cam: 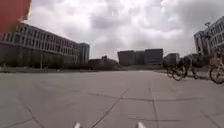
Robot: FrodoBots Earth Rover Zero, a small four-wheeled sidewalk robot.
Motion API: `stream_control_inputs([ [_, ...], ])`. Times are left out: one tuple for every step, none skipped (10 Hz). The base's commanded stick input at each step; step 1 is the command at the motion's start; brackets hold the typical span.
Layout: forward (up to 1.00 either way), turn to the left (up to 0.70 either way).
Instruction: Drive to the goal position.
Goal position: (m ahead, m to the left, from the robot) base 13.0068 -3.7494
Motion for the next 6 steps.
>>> stream_control_inputs([
  [0.60, 0.00],
  [0.60, 0.00],
  [0.60, 0.00],
  [0.60, 0.00],
  [0.60, 0.00],
  [0.60, 0.00],
])
